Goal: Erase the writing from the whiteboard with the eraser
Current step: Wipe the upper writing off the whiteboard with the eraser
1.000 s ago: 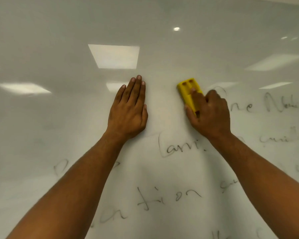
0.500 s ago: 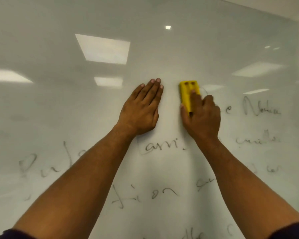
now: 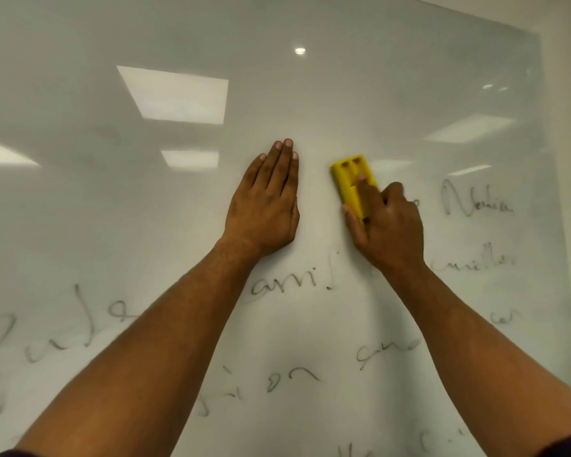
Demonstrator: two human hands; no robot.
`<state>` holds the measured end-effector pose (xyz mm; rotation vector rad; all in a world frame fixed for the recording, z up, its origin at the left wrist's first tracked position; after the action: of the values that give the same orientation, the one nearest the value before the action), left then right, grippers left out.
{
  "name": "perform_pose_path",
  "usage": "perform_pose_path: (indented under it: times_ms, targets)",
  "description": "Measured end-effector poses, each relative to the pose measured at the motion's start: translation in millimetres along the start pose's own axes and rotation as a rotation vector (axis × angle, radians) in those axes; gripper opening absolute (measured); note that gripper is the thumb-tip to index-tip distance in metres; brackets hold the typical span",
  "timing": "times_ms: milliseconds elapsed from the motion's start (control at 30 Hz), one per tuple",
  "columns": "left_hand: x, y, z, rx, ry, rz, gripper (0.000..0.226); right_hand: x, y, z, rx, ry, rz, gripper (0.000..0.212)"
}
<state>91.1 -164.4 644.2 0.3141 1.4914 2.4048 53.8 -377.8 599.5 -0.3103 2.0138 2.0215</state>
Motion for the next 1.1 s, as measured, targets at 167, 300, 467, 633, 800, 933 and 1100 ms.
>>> perform_pose_path:
  times_ms: [167, 300, 467, 633, 800, 933, 1100]
  targets:
    - [-3, 7, -7, -0.004, -0.013, 0.004, 0.071, -4, -3, 4, -0.071, 0.064, 0.014, 0.058]
    - [-6, 12, -9, -0.038, 0.001, 0.01, 0.07, -1, -1, -15, -0.201, -0.021, -0.023, 0.057]
    - [-10, 19, -21, -0.044, -0.017, 0.013, 0.07, 0, -14, -22, 0.081, 0.031, -0.004, 0.056]
    - [-15, 27, -33, -0.058, -0.041, 0.005, 0.068, 0, -19, -42, -0.246, -0.003, -0.029, 0.057]
    - [-22, 36, -47, -0.062, -0.042, -0.008, 0.067, 2, -24, -65, -0.418, -0.056, -0.072, 0.058]
    - [-27, 43, -56, -0.059, -0.046, 0.004, 0.068, 4, -35, -56, -0.192, 0.012, -0.048, 0.056]
    - [-30, 48, -63, -0.072, -0.035, 0.008, 0.068, -1, -28, -73, -0.616, -0.093, -0.073, 0.06]
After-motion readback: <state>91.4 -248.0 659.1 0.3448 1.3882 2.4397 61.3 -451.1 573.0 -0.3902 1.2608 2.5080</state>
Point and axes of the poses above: each hand's wrist, its own y-axis towards the middle knuckle, its own x-axis out of the back of the hand, z = x × y, the point moved 3 cm from there along y, towards the middle knuckle, and after that the axes turned 15 degrees about -z, right-handed, at the moved point
